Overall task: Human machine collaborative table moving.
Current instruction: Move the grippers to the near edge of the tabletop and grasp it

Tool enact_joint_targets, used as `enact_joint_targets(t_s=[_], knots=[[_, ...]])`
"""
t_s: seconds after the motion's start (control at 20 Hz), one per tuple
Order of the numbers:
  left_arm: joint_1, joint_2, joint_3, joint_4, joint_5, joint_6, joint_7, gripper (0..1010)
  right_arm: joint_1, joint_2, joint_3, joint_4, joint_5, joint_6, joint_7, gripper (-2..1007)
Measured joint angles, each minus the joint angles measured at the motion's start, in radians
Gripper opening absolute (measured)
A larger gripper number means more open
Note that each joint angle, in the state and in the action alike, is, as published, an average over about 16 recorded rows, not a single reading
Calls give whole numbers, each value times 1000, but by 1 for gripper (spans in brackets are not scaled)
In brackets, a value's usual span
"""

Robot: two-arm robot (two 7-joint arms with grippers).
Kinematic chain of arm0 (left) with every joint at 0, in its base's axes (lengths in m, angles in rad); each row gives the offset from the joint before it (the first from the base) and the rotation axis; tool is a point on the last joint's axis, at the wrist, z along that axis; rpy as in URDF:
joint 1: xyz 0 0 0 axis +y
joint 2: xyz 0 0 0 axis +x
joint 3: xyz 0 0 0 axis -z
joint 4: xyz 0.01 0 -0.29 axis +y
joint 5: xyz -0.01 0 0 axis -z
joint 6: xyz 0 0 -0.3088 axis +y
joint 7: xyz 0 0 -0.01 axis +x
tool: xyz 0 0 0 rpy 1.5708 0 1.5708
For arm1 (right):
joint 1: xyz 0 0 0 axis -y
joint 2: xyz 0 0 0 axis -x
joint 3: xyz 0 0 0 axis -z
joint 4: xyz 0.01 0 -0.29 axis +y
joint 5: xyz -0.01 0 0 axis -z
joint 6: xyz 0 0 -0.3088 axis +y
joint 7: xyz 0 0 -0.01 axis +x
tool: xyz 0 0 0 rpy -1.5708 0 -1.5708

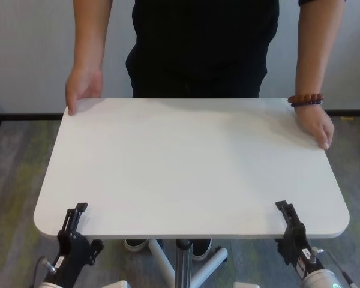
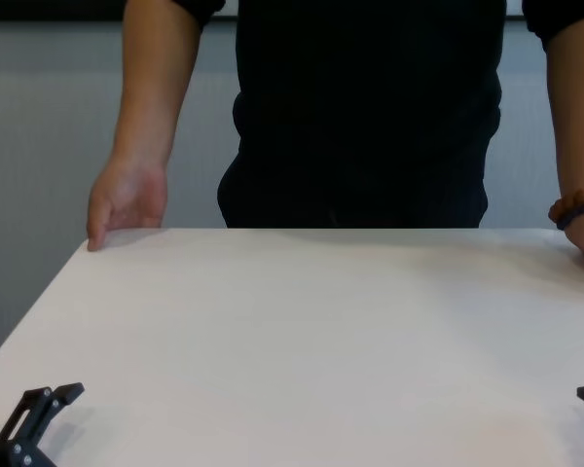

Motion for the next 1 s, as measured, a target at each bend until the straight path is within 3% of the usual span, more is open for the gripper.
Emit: enact_joint_targets(t_s=[0.3,1.0], knots=[[0,0,0,0,0,0,0,1001,-7,-9,15,3,-11,0,-5,1000],[0,0,0,0,0,0,0,1001,-17,-20,44,2,12,-39,-6,1000]])
